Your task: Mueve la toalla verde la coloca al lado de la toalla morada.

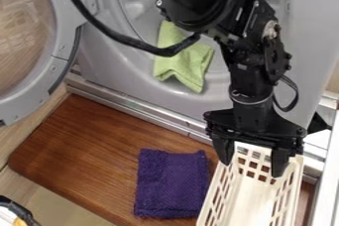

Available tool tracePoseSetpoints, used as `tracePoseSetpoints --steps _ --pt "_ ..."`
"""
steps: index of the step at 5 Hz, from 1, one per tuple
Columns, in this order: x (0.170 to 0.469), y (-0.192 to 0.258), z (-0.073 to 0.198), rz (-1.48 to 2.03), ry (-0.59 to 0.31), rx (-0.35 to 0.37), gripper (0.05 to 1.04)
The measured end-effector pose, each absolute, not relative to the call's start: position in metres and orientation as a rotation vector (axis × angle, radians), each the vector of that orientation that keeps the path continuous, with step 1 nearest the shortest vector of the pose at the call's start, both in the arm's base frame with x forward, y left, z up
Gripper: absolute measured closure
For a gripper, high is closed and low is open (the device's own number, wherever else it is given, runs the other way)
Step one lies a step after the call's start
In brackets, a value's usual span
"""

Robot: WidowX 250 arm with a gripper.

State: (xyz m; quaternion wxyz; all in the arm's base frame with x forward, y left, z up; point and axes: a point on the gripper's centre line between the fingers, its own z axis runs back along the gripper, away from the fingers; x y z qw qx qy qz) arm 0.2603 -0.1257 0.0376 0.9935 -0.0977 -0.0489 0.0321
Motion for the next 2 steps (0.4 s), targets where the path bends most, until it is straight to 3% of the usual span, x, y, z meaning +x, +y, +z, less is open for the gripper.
tracePoseSetpoints --steps 2 --pt "0.2579 -0.1151 0.0292 0.112 -0.058 -0.170 0.084"
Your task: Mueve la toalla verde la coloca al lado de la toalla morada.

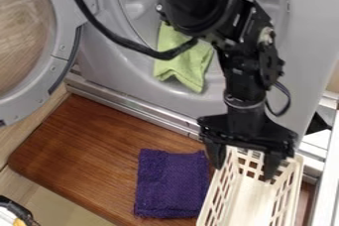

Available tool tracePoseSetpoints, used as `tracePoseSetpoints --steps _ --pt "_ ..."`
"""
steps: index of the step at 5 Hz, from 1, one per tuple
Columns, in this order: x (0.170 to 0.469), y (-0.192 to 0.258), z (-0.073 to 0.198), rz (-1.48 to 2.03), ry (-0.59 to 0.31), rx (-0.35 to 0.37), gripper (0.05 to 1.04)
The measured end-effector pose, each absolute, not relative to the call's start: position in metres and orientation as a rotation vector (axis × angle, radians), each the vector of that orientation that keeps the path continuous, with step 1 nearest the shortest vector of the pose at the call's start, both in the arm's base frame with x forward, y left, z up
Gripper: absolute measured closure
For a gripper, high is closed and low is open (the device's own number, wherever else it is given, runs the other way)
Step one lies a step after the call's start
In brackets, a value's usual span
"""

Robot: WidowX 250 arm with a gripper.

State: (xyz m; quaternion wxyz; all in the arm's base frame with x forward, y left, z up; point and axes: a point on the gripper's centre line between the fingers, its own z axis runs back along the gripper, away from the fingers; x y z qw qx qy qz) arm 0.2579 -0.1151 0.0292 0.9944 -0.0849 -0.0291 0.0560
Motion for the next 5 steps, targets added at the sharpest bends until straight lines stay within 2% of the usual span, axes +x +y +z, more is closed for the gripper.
tracePoseSetpoints --steps 1,2,4,5 --pt "0.256 -0.101 0.046 0.129 -0.120 -0.156 0.084" --pt "0.261 -0.076 0.065 0.198 -0.186 -0.176 0.084" --pt "0.297 -0.028 0.098 0.299 -0.293 -0.226 0.084" --pt "0.316 -0.014 0.096 0.318 -0.303 -0.218 0.084"
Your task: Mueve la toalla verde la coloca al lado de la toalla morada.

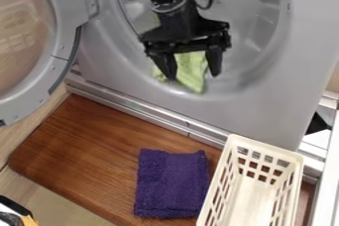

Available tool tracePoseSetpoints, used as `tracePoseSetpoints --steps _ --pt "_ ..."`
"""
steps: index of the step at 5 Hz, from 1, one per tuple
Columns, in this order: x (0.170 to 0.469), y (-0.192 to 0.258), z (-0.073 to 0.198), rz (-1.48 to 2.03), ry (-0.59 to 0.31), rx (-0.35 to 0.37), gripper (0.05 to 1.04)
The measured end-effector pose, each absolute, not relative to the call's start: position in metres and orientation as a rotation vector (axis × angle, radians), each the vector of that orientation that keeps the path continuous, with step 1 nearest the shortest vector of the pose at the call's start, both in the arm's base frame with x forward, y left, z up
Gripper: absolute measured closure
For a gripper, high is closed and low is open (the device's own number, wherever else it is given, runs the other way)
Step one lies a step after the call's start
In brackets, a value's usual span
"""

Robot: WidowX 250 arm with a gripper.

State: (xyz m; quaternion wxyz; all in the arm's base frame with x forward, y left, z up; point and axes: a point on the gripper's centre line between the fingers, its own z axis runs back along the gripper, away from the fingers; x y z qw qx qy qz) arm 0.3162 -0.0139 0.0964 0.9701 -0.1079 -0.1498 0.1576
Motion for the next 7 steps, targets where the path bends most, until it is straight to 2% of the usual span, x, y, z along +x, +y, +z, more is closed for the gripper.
tracePoseSetpoints --steps 2,3,5,6,7 --pt "0.349 0.002 0.088 0.311 -0.296 -0.130 0.084" --pt "0.355 0.011 0.075 0.294 -0.251 -0.069 0.084" --pt "0.362 0.021 0.047 0.294 -0.180 -0.053 0.084" --pt "0.362 0.025 0.036 0.302 -0.149 -0.025 0.141" --pt "0.363 0.029 0.034 0.338 -0.170 -0.004 0.432"
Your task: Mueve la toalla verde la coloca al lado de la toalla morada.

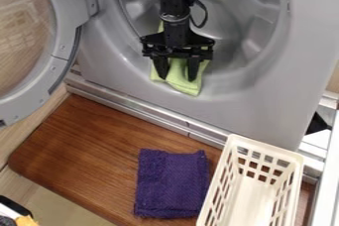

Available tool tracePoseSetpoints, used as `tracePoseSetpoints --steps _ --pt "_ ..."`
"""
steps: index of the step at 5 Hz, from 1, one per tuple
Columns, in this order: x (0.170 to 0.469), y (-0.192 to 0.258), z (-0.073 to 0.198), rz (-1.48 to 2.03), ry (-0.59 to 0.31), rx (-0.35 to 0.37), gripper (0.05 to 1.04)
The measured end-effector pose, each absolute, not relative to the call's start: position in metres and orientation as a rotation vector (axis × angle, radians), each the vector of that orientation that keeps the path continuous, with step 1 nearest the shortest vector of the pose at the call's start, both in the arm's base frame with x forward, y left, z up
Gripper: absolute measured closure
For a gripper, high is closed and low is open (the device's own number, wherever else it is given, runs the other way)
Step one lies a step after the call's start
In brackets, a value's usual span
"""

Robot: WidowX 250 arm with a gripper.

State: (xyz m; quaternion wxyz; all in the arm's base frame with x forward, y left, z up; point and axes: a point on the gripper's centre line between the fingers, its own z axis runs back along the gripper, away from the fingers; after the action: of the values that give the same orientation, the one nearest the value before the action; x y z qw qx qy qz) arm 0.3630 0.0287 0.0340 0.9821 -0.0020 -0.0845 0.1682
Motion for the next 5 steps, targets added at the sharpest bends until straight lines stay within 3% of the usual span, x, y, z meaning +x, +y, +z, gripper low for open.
tracePoseSetpoints --steps 1,2,3,5 --pt "0.363 0.029 0.033 0.332 -0.173 -0.004 0.728" --pt "0.363 0.025 0.033 0.327 -0.169 0.000 0.917" --pt "0.361 0.021 0.031 0.312 -0.162 0.003 0.985" --pt "0.347 0.004 0.035 0.266 -0.154 -0.007 0.992"
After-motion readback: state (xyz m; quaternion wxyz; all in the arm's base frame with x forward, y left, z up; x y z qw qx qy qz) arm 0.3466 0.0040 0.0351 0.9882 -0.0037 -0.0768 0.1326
